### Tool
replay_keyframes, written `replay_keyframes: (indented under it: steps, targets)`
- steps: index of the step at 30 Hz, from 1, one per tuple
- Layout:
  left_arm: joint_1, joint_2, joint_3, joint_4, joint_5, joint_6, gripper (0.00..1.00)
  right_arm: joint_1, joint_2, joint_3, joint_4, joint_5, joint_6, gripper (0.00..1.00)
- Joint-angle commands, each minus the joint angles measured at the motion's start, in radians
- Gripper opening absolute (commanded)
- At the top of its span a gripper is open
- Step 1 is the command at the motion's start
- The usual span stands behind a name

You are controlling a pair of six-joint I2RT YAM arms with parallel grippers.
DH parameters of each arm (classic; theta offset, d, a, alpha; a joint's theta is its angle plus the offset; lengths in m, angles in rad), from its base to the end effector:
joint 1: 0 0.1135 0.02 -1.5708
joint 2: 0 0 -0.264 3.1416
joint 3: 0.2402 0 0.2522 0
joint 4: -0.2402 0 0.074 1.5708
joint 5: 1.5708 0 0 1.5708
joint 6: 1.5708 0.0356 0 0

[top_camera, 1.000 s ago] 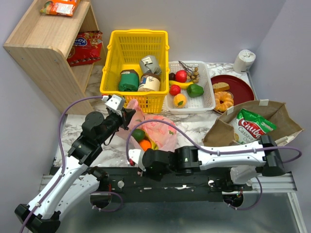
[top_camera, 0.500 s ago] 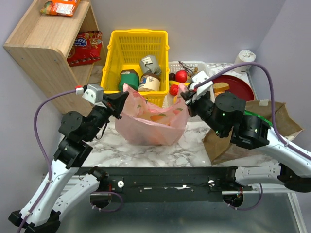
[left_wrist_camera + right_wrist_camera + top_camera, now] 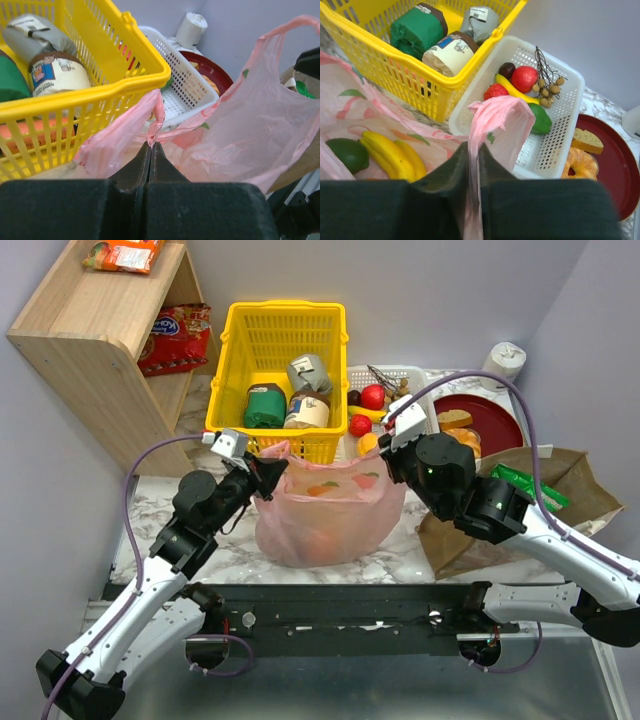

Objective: Place the mixed food into the grocery bags and tie them

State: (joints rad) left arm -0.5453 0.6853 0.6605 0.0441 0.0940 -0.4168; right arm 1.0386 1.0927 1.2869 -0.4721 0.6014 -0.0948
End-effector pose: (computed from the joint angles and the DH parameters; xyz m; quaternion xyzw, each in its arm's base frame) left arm 0.1448 -0.0918 0.3366 0.0784 0.6959 -0.3591 0.6170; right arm 0.1324 0.1851 0.4257 -0.2588 0.7390 0.0509 0.6199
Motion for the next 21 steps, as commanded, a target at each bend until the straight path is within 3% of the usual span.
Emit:
replay_keyframes:
  steps: [1,2,3,4,5,6,9,14,19,21]
  targets:
    - [-0.002,-0.039,0.016,0.085,0.041,-0.011,0.00,-0.008,-0.007,0.064,-0.052,-0.021,0.026,0.42]
    - [-0.002,-0.044,0.028,0.079,0.042,-0.007,0.00,-0.008,-0.008,0.081,-0.072,-0.044,0.023,0.55]
    - [-0.002,-0.050,0.036,0.065,0.047,-0.004,0.00,-0.008,-0.014,0.103,-0.083,-0.098,0.020,0.78]
    - [-0.002,-0.055,0.043,0.056,0.050,0.006,0.03,-0.008,-0.019,0.120,-0.091,-0.129,0.017,0.85]
    - [-0.002,-0.058,0.062,0.042,0.055,0.015,0.10,-0.006,-0.022,0.155,-0.102,-0.161,0.010,0.90]
    - [-0.002,-0.058,0.073,0.007,0.064,0.025,0.29,-0.008,-0.028,0.169,-0.103,-0.233,0.004,0.96]
    - [-0.002,-0.078,0.111,-0.071,0.076,0.078,0.52,-0.006,-0.060,0.210,-0.085,-0.348,-0.011,0.98]
    - [-0.001,-0.136,0.139,-0.122,0.151,0.186,0.64,-0.008,-0.090,0.230,0.029,-0.543,-0.042,0.98]
    - [-0.001,-0.156,0.197,-0.216,0.148,0.271,0.82,-0.017,0.027,0.305,0.017,-0.708,-0.124,1.00]
    - [-0.001,-0.147,0.221,-0.243,0.112,0.314,0.89,-0.078,0.096,0.336,0.001,-0.863,-0.131,1.00]
